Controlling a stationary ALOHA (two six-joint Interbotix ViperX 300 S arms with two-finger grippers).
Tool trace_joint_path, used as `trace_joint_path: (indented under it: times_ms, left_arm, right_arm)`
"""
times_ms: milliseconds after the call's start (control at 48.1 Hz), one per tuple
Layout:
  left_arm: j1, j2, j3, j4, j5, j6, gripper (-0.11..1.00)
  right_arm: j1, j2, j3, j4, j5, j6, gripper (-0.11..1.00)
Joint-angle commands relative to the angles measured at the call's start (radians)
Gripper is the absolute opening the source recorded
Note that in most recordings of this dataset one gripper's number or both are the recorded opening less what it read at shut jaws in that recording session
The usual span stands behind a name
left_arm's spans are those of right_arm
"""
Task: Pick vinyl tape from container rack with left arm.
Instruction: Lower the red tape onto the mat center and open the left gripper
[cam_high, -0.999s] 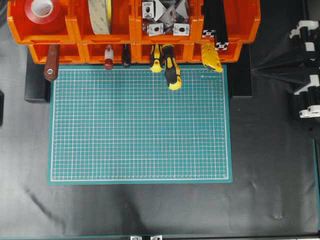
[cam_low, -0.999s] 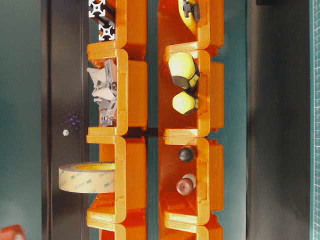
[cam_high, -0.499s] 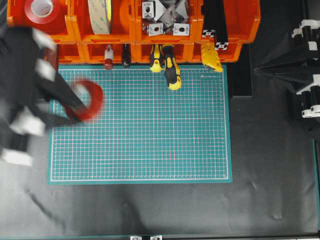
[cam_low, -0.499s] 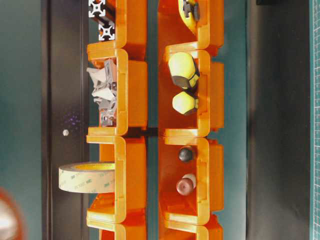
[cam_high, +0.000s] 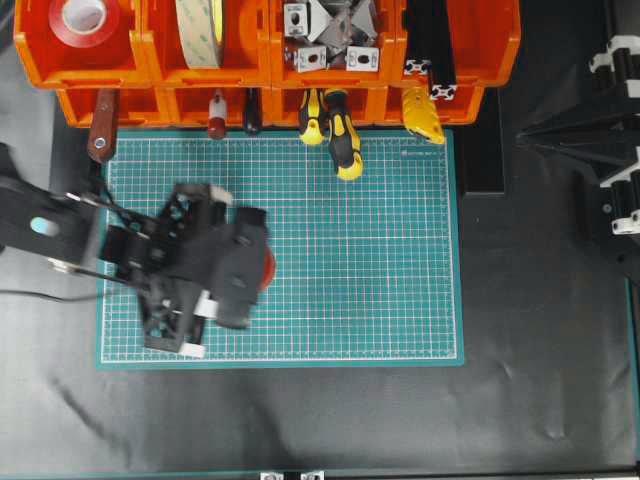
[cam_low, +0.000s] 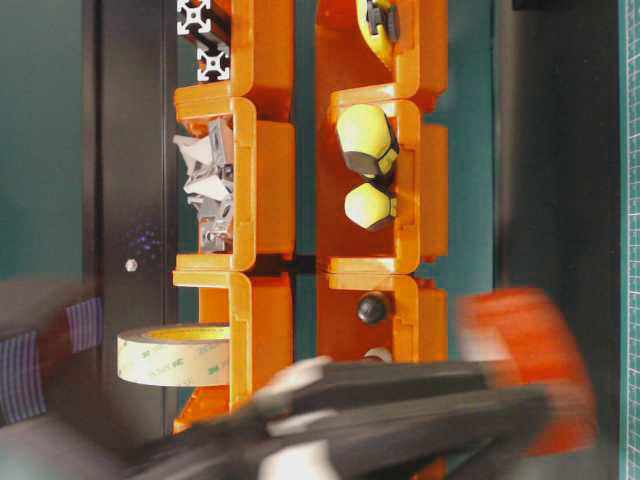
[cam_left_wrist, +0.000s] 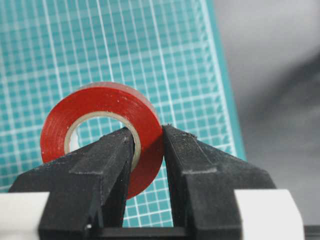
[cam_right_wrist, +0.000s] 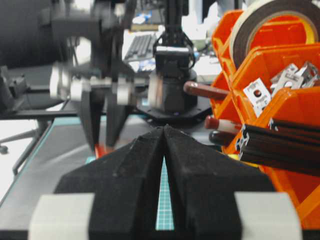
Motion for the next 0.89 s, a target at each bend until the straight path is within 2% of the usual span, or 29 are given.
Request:
trace_joint_path:
  times_ms: [0,125,645,707,874]
  left_arm:
    - [0.002,0.046,-0.012,0.002,-0.011,0.008,0.19]
    - [0.006,0.084,-0.017,0.002,-0.015,0.008,0.19]
    - [0.012,0.08,-0.015,0.003,-0.035,0.008,0.2]
    - [0.018,0.078,-0.014,0.002,-0.037,-0.002,0.31]
    - [0.023,0.071,-0.003,0.002,-0.091,-0.003,0.78]
  right_arm:
    - [0.002,0.006,-0.034,0.002,-0.014,0.0,0.0]
    - [0.003,0.006,-0.035,0.002,-0.014,0.0,0.0]
    - [0.003,0.006,-0.035,0.002,-0.008,0.0,0.0]
    - [0.003,0.006,-0.035,0.002,-0.006,0.0,0.0]
    - [0.003,0.006,-0.035,0.002,0.005,0.0,0.0]
